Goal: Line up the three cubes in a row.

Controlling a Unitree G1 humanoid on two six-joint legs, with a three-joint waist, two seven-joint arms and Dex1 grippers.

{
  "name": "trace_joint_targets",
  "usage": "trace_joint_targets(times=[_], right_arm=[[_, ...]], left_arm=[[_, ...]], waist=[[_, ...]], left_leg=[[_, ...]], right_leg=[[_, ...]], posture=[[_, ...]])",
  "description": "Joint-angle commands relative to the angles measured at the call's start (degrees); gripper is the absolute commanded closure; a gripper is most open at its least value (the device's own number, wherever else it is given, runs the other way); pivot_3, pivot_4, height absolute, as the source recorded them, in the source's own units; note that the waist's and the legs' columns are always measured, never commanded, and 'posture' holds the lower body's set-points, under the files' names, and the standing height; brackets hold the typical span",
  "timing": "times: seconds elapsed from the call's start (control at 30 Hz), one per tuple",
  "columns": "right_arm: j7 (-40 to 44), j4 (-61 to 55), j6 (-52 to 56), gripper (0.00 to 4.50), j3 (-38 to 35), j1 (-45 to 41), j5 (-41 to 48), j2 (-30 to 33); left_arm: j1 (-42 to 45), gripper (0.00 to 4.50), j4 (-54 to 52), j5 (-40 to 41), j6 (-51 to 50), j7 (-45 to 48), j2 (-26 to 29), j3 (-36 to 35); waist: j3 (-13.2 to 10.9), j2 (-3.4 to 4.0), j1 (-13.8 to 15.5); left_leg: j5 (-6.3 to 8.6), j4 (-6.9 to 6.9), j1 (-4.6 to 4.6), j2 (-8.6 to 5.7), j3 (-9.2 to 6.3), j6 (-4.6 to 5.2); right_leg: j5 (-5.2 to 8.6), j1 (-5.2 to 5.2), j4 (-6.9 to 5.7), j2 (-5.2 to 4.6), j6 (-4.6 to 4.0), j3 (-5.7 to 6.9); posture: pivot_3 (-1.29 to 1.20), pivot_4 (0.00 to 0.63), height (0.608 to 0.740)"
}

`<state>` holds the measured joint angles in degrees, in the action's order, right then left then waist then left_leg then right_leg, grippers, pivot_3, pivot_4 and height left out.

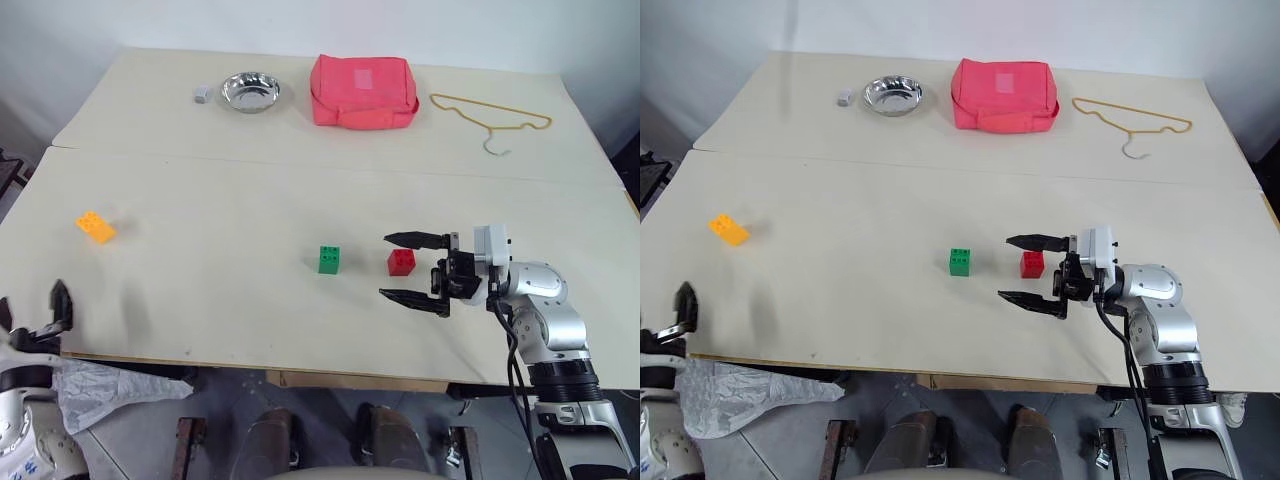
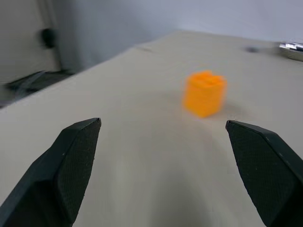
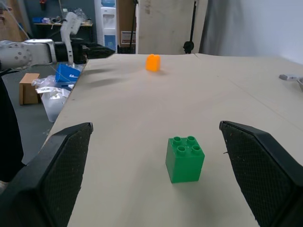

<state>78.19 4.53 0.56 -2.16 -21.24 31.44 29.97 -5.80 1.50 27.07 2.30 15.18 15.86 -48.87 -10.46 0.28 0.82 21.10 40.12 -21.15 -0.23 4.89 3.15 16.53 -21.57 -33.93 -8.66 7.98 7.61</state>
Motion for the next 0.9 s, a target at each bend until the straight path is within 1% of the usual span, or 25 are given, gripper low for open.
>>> trace_joint_targets(times=[0.03, 0.23, 0.3, 0.33, 0.43, 0.57, 0.7, 0.77, 0.83, 0.9], right_arm=[[1.24, -1.89, 0.20, 0.00, -0.18, 0.08, 0.76, 0.84], [2.00, -1.52, 1.04, 0.00, -0.62, -0.01, 0.88, 1.46], [2.29, -1.83, 2.12, 0.00, -0.41, 0.19, 0.99, 2.02], [2.09, -2.23, 2.37, 0.00, -0.46, 0.42, 1.10, 2.03], [1.01, -3.45, 3.03, 0.00, -0.73, 1.15, 1.57, 1.46], [0.37, -4.27, 3.23, 0.00, -0.71, 1.94, 1.30, 1.14], [-0.10, -4.30, 3.09, 0.00, -0.59, 1.72, 1.10, 1.02], [-0.57, -4.40, 3.01, 0.00, -0.73, 1.58, 1.04, 0.96], [-1.10, -4.49, 3.01, 0.00, -0.85, 1.62, 1.02, 0.93], [-1.50, -4.96, 3.01, 0.00, -0.70, 2.24, 0.96, 0.89]], left_arm=[[-2.77, 0.01, -3.98, 0.61, -0.19, -3.38, -0.12, -1.12], [-3.10, 0.01, -10.05, -1.68, -4.73, -8.64, -2.15, 5.75], [-0.17, 0.01, -12.34, -3.62, -8.45, -13.99, -2.20, 8.28], [2.93, 0.01, -12.20, -4.58, -12.62, -17.81, -1.54, 9.66], [11.24, 0.01, -9.63, -6.18, -19.96, -26.36, -0.51, 10.82], [18.92, 0.01, -5.50, -7.71, -21.78, -30.77, -0.16, 11.76], [23.68, 0.01, -0.06, -11.52, -20.72, -31.63, 0.65, 15.43], [25.77, 0.01, 2.79, -12.39, -20.23, -34.16, 0.25, 15.21], [28.46, 0.01, 6.06, -11.22, -19.10, -35.96, -0.70, 13.91], [30.86, 0.01, 10.15, -12.77, -16.95, -35.76, 0.13, 15.33]], waist=[[0.00, 0.00, -0.02], [0.01, -0.01, 0.30], [0.01, -0.01, 0.37], [0.01, -0.02, 0.47], [0.03, -0.04, 0.74], [0.05, -0.08, 0.07], [0.06, -0.10, -0.01], [0.06, -0.10, 0.01], [0.06, -0.11, 0.17], [0.07, -0.11, 0.41]], left_leg=[[0.00, 0.00, 0.01, 0.00, 0.01, -0.01], [0.02, -0.02, 0.02, 0.00, 0.08, -0.02], [0.02, -0.02, 0.02, 0.01, 0.09, -0.03], [0.02, -0.02, 0.02, 0.01, 0.09, -0.03], [0.00, 0.01, 0.00, 0.00, 0.07, -0.01], [0.04, -0.08, 0.08, -0.01, 0.20, -0.06], [0.04, -0.11, 0.04, 0.01, 0.22, -0.06], [0.03, -0.09, 0.04, 0.00, 0.25, -0.05], [0.03, -0.07, 0.04, 0.02, 0.25, -0.04], [0.02, -0.05, 0.04, 0.02, 0.25, -0.04]], right_leg=[[0.00, 0.00, 0.01, 0.01, 0.00, 0.00], [0.00, -0.01, 0.01, 0.01, 0.00, 0.02], [0.00, -0.02, 0.01, 0.03, 0.00, 0.02], [0.00, -0.03, 0.01, 0.03, 0.00, 0.02], [0.00, -0.03, -0.04, 0.05, 0.00, 0.06], [0.00, -0.05, -0.03, 0.11, 0.00, 0.04], [0.00, -0.10, -0.02, 0.16, 0.00, 0.14], [0.00, -0.09, -0.02, 0.16, 0.00, 0.12], [0.00, -0.09, -0.02, 0.16, 0.00, 0.12], [0.00, -0.09, -0.02, 0.16, 0.00, 0.11]], posture=[[0.00, 0.150, 0.740], [0.00, 0.150, 0.740], [0.00, 0.150, 0.740], [0.00, 0.150, 0.740], [0.00, 0.150, 0.740], [0.00, 0.150, 0.740], [0.00, 0.150, 0.740], [0.00, 0.150, 0.740], [0.00, 0.150, 0.740], [0.00, 0.150, 0.740]])
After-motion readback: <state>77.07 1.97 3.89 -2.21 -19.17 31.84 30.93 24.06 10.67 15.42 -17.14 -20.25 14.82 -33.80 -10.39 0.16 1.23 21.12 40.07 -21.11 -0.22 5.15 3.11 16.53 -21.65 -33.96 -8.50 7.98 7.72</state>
